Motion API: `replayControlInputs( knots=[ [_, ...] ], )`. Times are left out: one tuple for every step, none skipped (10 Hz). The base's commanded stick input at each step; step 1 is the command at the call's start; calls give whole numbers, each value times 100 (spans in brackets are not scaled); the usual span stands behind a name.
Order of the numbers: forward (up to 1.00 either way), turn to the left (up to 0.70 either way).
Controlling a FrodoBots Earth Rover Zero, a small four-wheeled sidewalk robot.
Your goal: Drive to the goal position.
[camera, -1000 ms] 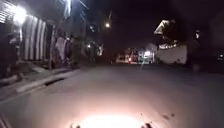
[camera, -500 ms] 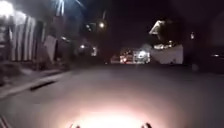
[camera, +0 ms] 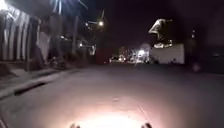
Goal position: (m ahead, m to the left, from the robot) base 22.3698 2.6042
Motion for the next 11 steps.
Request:
replayControlInputs(
  knots=[
    [70,0],
    [70,0],
    [70,0],
    [70,0],
    [70,-18],
    [70,-23],
    [70,-6],
    [70,-2],
    [70,0],
    [70,0],
    [70,0]
  ],
)
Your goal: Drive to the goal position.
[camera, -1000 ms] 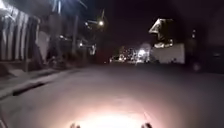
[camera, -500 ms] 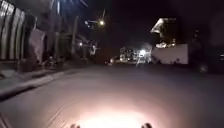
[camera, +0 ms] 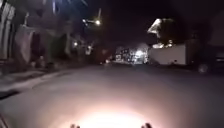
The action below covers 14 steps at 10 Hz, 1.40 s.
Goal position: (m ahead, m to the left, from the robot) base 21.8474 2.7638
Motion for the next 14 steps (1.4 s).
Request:
replayControlInputs(
  knots=[
    [70,0],
    [70,0],
    [70,0],
    [70,0],
    [70,0],
    [70,0],
    [70,0],
    [70,0],
    [70,0],
    [70,0],
    [70,0],
    [70,-1],
    [70,-6],
    [70,-33]
  ],
)
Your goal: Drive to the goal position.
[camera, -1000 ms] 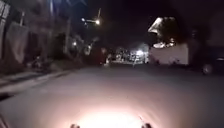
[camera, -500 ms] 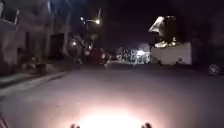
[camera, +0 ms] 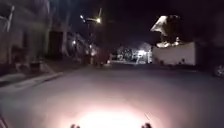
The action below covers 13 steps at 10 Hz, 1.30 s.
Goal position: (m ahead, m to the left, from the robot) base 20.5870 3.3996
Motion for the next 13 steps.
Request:
replayControlInputs(
  knots=[
    [70,-35],
    [70,-21],
    [70,0],
    [70,0],
    [70,0],
    [70,0],
    [70,0],
    [70,0],
    [70,0],
    [70,0],
    [70,0],
    [70,0],
    [70,0]
  ],
)
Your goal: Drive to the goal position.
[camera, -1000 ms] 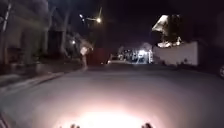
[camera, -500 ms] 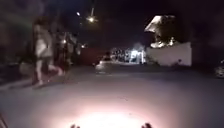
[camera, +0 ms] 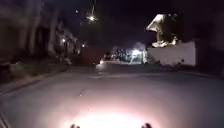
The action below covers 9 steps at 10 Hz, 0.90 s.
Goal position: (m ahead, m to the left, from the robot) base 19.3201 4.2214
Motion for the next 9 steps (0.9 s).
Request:
replayControlInputs(
  knots=[
    [70,0],
    [70,0],
    [70,0],
    [70,0],
    [70,0],
    [70,0],
    [70,0],
    [70,0],
    [70,0]
  ],
)
